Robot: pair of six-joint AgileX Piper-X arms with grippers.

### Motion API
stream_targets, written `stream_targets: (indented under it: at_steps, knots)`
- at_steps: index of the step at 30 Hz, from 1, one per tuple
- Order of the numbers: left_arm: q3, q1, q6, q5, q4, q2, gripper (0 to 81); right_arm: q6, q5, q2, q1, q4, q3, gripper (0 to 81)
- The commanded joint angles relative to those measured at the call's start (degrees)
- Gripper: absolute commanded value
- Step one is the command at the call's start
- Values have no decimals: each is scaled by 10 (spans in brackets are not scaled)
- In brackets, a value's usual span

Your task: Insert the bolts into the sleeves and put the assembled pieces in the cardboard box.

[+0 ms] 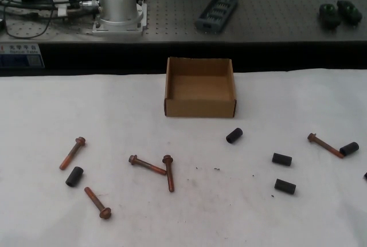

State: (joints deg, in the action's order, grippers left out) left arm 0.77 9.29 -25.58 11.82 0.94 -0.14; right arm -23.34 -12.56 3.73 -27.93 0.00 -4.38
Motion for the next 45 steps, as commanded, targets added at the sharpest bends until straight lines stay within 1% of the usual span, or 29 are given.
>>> stream_targets:
  at_steps: [1,4,7,9,11,14,16,18,21,23,25,27,31,33,34,37,45]
  knots:
    - [-8,0,2,50,24,1,6,-1,8,11,-2,3,-37,46]
    - [-8,0,2,55,23,1,6,-2,-6,55,-2,48,-101,46]
    - [-39,0,2,58,22,1,6,6,-34,134,-2,119,-175,46]
    - [-65,0,-1,69,12,1,6,36,-52,190,-2,170,-230,46]
    - [-100,0,-3,69,-19,25,6,69,-51,256,-2,238,-278,46]
    - [-158,0,5,71,-63,86,6,107,-47,350,-2,331,-355,46]
    - [-189,0,9,83,-73,131,6,119,-42,415,-2,378,-393,46]
    - [-221,0,9,93,-73,186,6,134,-14,476,-2,411,-427,46]
    - [-267,0,7,122,-92,264,6,168,6,554,-2,453,-466,46]
    - [-301,0,26,144,-119,324,6,196,19,595,-2,477,-489,46]
    - [-332,0,58,163,-161,384,6,247,45,632,-2,494,-503,46]
    - [-359,0,86,164,-204,436,6,296,75,660,-2,496,-512,46]
    - [-405,0,134,157,-266,546,6,374,95,697,-2,477,-514,46]
    - [-433,0,185,159,-301,597,6,410,106,711,-2,465,-514,46]
    - [-447,0,214,158,-314,621,6,430,126,718,-2,459,-514,46]
    - [-483,0,260,157,-339,681,6,475,162,746,-2,455,-521,46]
    - [-573,0,262,159,-377,811,6,557,198,844,-1,456,-543,46]
